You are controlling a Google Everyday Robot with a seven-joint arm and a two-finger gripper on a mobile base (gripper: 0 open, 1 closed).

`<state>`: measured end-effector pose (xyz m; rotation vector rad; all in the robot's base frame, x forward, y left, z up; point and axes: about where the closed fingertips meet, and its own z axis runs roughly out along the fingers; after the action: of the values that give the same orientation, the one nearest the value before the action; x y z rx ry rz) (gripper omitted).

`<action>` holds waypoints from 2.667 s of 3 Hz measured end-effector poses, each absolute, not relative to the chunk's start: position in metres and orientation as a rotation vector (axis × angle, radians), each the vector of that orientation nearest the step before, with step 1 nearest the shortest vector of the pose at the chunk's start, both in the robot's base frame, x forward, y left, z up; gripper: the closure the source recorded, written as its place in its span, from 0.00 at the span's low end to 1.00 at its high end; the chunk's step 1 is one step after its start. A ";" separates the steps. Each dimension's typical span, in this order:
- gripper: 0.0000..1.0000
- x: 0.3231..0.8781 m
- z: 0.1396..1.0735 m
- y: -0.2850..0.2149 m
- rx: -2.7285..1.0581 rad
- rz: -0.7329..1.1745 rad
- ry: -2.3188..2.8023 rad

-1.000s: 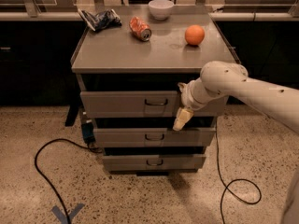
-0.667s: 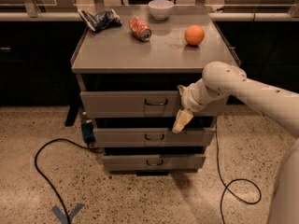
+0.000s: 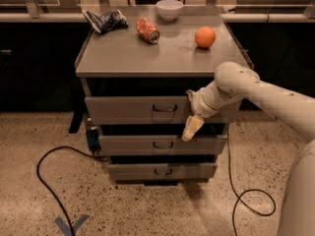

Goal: Open top drawer

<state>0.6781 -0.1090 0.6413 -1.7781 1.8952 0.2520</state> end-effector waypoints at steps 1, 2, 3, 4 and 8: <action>0.00 0.670 0.646 -0.099 -1.794 0.335 1.865; 0.00 0.670 0.646 -0.099 -1.794 0.335 1.865; 0.00 0.664 0.645 -0.098 -1.794 0.352 1.878; 0.00 0.650 0.647 -0.096 -1.788 0.373 1.916; 0.00 0.604 0.652 -0.090 -1.776 0.437 2.015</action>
Offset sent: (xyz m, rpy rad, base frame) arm -0.1490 0.0301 0.0221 0.2028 0.3502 0.2860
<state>0.6040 -0.0901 0.6515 -1.7757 2.0155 0.4374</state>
